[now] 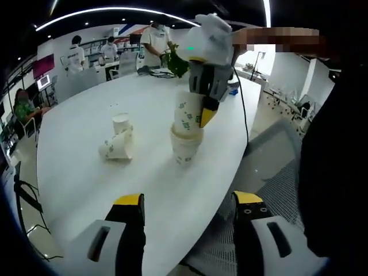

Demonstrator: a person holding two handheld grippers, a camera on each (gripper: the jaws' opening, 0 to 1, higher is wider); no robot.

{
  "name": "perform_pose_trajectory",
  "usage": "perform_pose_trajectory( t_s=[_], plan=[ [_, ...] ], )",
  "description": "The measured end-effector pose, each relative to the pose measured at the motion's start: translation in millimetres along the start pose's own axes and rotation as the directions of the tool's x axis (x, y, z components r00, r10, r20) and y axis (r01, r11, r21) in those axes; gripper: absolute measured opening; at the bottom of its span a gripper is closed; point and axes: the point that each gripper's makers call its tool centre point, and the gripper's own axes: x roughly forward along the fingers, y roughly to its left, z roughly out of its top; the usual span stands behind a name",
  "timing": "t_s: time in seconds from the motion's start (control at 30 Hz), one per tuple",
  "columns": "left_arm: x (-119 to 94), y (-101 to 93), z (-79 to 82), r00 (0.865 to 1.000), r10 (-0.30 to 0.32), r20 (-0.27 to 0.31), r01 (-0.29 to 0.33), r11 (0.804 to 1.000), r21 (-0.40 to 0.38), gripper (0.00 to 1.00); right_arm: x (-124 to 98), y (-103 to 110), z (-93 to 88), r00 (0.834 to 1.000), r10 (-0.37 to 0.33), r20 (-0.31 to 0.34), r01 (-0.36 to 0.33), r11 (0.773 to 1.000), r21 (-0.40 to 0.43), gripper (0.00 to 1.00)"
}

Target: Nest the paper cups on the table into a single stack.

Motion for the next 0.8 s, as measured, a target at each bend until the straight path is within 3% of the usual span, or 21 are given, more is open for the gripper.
perform_pose_trajectory(
  t_s=[0.4,0.8],
  plan=[
    [1.0,-1.5,-1.8,1.0,-0.005,-0.006,0.005,1.0,0.002,0.59,7.2,-1.1,-0.1,0.999,0.01,-0.031,-0.011,0.999,-0.035,0.0],
    [-0.3,-2.9,-6.0,1.0,-0.006,-0.014,0.006,1.0,-0.002,0.59,8.5,1.5,3.3,1.0,0.013,-0.011,-0.014,0.999,-0.034,0.05]
  ],
)
